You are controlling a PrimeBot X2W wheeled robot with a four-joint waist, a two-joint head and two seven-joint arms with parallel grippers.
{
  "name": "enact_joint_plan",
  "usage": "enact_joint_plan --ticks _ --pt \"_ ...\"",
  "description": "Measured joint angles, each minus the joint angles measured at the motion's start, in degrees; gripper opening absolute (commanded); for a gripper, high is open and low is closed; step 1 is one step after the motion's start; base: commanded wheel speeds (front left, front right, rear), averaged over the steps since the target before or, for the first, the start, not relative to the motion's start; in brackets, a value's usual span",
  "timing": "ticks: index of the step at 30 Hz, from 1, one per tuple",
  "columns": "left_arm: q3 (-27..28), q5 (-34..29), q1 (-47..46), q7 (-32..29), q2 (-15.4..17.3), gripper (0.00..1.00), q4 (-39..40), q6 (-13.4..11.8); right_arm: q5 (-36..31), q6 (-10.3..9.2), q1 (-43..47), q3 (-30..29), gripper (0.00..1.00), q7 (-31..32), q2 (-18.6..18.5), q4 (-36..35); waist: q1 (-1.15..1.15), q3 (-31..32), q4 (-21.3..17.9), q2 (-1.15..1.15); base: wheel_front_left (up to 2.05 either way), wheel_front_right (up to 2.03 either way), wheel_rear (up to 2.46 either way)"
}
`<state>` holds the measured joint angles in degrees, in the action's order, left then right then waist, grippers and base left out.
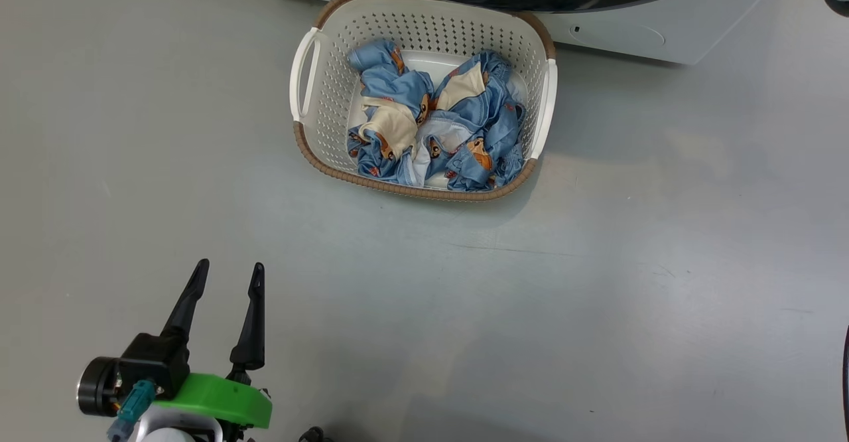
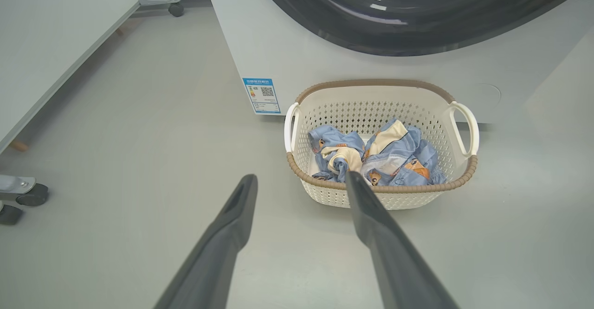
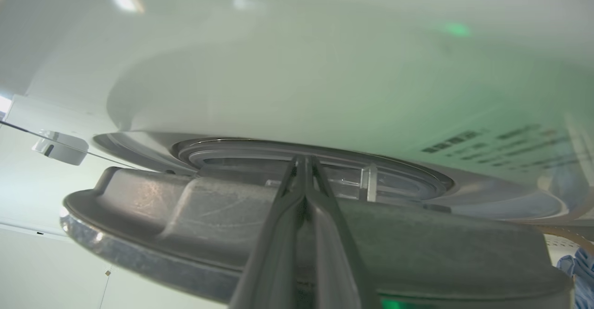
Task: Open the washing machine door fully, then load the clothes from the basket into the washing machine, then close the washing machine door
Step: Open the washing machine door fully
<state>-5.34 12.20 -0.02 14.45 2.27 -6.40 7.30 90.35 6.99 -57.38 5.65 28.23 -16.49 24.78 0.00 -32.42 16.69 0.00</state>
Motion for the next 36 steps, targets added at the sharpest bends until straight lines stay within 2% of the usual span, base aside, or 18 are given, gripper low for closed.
enact_joint_plan --ticks 17,26,36 --pt "0.11 0.51 0.00 0.00 0.02 1.00 -0.03 0.00 0.37 0.00 -0.09 2.30 0.00 2.81 0.81 -0.82 0.00 0.60 -1.08 0.00 0.00 0.00 0.00" --pt "2.05 1.22 0.01 0.00 0.01 1.00 0.04 0.00 0.45 0.00 0.55 4.68 0.00 4.81 3.20 -3.74 0.00 1.86 -1.89 0.00 0.00 0.00 0.00" --pt "3.00 1.66 0.01 0.00 0.01 1.00 0.01 0.00 0.40 0.00 7.33 9.96 0.00 7.92 5.57 -5.76 0.00 5.04 -3.52 0.00 0.00 0.00 0.00"
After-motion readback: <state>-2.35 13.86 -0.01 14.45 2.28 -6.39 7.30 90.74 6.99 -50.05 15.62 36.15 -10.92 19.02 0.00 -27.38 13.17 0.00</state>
